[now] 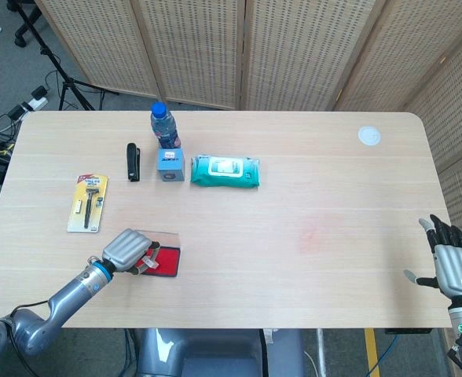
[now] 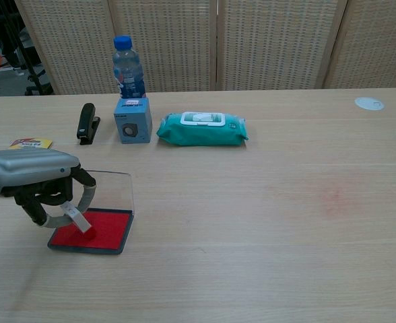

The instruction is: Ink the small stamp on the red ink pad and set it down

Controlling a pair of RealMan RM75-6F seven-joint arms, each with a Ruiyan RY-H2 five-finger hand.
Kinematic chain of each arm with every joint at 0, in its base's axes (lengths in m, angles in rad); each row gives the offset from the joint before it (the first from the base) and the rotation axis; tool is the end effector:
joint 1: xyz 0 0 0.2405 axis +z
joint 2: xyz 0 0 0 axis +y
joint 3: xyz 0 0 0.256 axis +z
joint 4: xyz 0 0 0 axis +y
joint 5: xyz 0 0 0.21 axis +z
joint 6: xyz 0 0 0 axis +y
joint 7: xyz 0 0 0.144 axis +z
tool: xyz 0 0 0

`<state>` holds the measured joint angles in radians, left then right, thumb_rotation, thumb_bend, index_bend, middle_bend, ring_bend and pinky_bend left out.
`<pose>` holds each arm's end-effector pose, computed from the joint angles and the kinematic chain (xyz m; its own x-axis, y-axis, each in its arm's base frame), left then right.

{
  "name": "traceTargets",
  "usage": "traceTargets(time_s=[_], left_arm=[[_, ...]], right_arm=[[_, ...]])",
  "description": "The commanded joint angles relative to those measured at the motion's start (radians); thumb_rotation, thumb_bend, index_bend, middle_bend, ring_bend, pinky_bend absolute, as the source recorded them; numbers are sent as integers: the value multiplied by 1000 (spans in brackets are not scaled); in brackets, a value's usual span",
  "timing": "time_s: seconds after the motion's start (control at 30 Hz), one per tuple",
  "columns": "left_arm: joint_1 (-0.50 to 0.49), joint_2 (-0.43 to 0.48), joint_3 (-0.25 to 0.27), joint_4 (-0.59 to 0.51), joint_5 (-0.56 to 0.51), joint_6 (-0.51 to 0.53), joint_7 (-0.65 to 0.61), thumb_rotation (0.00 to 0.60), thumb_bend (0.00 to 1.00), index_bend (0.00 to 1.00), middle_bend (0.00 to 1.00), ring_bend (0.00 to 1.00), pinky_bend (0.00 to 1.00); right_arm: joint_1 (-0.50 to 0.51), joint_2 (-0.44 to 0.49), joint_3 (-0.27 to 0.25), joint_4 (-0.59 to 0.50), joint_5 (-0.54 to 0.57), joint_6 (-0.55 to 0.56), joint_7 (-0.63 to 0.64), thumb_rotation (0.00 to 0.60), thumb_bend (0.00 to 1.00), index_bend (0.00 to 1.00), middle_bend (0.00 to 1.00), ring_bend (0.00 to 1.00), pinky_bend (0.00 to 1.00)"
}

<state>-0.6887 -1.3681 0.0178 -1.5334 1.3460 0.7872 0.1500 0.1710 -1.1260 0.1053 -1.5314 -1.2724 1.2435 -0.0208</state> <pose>-0.2085 0.2932 -0.0069 0.5806 0.4624 0.6701 0.7938 -0.5045 -0.3396 -0.3472 -0.2186 0.1561 0.4170 -0.1430 0.8976 -0.8887 0.1428 0.4356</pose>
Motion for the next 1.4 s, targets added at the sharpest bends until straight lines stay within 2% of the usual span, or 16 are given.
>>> traceTargets(time_s=[0.03, 0.4, 0.53, 0.6, 0.77, 1.0, 1.27, 1.4], left_arm=[[-2, 42, -4, -48, -6, -7, -21, 600, 406, 639, 1000, 1000, 962], [-11, 266, -31, -238, -23, -6, -75, 600, 406, 649, 1000, 1000, 962], [-14, 341, -42, -229, -67, -35, -125, 600, 405, 655, 1000, 1000, 962], [-12, 362, -34, -170, -102, -77, -160, 600, 405, 656, 1000, 1000, 962], [-4, 329, -25, -26, -115, -165, -295, 600, 406, 656, 1000, 1000, 962], [8, 270, -2, 111, -37, -236, -439, 600, 413, 656, 1000, 1000, 962], [17, 233, 10, 177, 26, -234, -505, 600, 414, 656, 1000, 1000, 962], [17, 199, 15, 214, 33, -231, -493, 600, 415, 656, 1000, 1000, 962]], right_arm=[[0, -1, 0, 0, -1, 1, -1, 600, 0, 0, 0, 0, 0], [1, -1, -1, -5, 0, 0, -7, 600, 0, 0, 0, 0, 0], [0, -1, -2, -8, -3, 2, -10, 600, 0, 0, 0, 0, 0], [0, -1, -5, -11, -6, 4, -15, 600, 0, 0, 0, 0, 0], [1, -4, -7, -15, -6, 4, -28, 600, 0, 0, 0, 0, 0], [4, -9, -7, -16, -1, 1, -43, 600, 0, 0, 0, 0, 0], [4, -7, -6, -15, 3, -1, -40, 600, 0, 0, 0, 0, 0], [4, -7, -7, -16, 1, -3, -40, 600, 0, 0, 0, 0, 0]])
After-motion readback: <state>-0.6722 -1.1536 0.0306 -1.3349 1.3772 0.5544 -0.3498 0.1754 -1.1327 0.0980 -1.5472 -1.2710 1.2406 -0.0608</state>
